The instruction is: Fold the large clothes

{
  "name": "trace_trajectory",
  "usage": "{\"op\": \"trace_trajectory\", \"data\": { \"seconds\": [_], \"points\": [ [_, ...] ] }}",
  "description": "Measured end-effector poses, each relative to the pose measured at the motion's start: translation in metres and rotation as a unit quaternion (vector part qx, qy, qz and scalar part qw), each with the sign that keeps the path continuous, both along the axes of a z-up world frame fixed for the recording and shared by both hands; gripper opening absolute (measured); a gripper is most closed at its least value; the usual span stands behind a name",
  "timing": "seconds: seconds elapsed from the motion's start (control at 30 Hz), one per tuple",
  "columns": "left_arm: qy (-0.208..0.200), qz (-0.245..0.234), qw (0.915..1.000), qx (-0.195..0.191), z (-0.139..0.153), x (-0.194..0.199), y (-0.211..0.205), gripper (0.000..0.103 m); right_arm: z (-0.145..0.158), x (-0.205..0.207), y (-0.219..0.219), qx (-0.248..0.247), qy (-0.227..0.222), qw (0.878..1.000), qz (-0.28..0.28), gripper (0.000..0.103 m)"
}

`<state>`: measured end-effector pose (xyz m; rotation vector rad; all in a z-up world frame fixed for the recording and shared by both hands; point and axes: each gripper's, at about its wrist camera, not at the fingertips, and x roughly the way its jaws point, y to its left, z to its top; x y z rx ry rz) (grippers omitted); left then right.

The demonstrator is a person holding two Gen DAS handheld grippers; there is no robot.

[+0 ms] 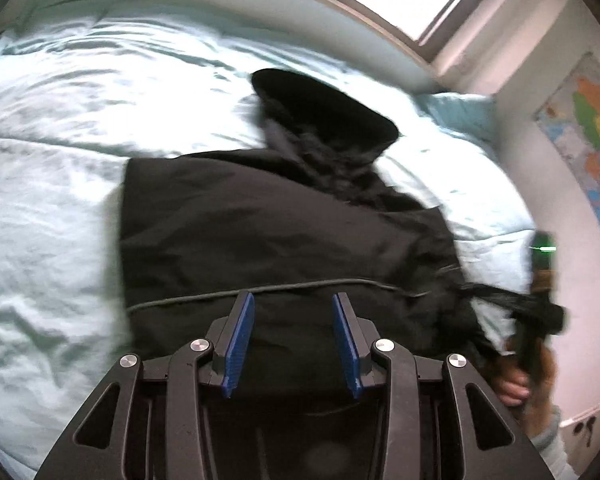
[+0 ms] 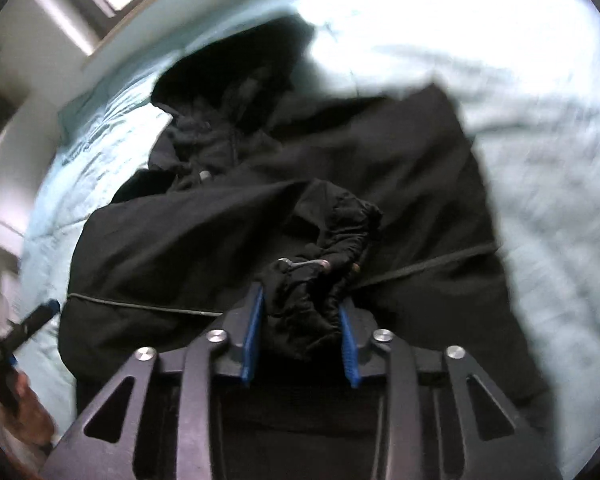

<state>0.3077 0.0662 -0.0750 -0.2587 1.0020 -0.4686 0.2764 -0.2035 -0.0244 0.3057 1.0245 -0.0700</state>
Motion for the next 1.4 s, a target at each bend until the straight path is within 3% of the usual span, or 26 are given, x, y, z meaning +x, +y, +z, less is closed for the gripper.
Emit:
{"op": "trace_trajectory", "data": {
  "seconds": [0.07,0.13,0.23,0.33,0.5,0.57,0.67,0.7,0.8,0.9,0.93,1.07,1.23,1.3,1.4],
  "points": [
    [0.001,0.006,0.9996,0.029,-0.006,0.005,0.0,0.041,0.023,-0.006,0.003,-0.046,-0.033,0.998,-0.001,0.035],
    [0.004,-0.002,0.9994,0.033,-0.011,0.006,-0.003,0.041,0.048,-0.015,0.001,-0.084,-0.072,0.994,-0.001,0.035],
    [0.008,-0.015,0.999,0.042,-0.028,0.007,-0.008,0.041,0.061,-0.012,-0.006,-0.117,-0.083,0.99,-0.007,0.035],
    [0.006,-0.024,0.9976,0.064,-0.049,0.01,-0.019,0.041,0.034,-0.002,-0.02,-0.102,-0.043,0.994,-0.021,0.035],
    [-0.039,-0.04,0.9898,0.131,-0.059,-0.002,-0.039,0.042,-0.045,0.016,-0.019,-0.173,0.043,0.984,-0.023,0.035],
    [-0.052,-0.041,0.9861,0.153,-0.061,-0.006,-0.044,0.042,-0.049,0.016,-0.013,-0.198,0.045,0.979,-0.026,0.037],
    [-0.066,-0.042,0.9821,0.171,-0.065,-0.008,-0.049,0.045,-0.04,0.015,-0.007,-0.239,0.066,0.968,-0.042,0.056],
    [-0.067,-0.04,0.9821,0.171,-0.065,-0.008,-0.049,0.046,-0.032,0.014,-0.005,-0.251,0.068,0.965,-0.043,0.058],
    [-0.066,-0.041,0.9829,0.167,-0.064,-0.006,-0.049,0.048,0.004,0.003,-0.001,-0.235,0.033,0.97,-0.056,0.061],
    [-0.057,-0.04,0.9851,0.157,-0.064,-0.004,-0.047,0.049,0.04,-0.003,0.017,-0.165,-0.018,0.985,-0.042,0.078],
    [-0.057,-0.041,0.9852,0.156,-0.063,-0.004,-0.047,0.049,0.042,-0.001,0.024,-0.153,-0.022,0.987,-0.033,0.078],
    [-0.058,-0.044,0.985,0.156,-0.063,-0.006,-0.047,0.05,0.019,0.02,0.055,-0.093,-0.005,0.996,0.009,0.078],
    [-0.058,-0.047,0.9854,0.153,-0.063,-0.007,-0.045,0.05,-0.058,0.038,0.069,-0.082,0.066,0.994,0.014,0.078],
    [-0.059,-0.048,0.9848,0.156,-0.064,-0.007,-0.047,0.05,-0.06,0.033,0.07,-0.084,0.052,0.995,0.019,0.079],
    [-0.059,-0.048,0.9844,0.158,-0.063,-0.008,-0.048,0.051,-0.054,0.03,0.064,-0.08,0.065,0.994,0.017,0.078]
  ]
}}
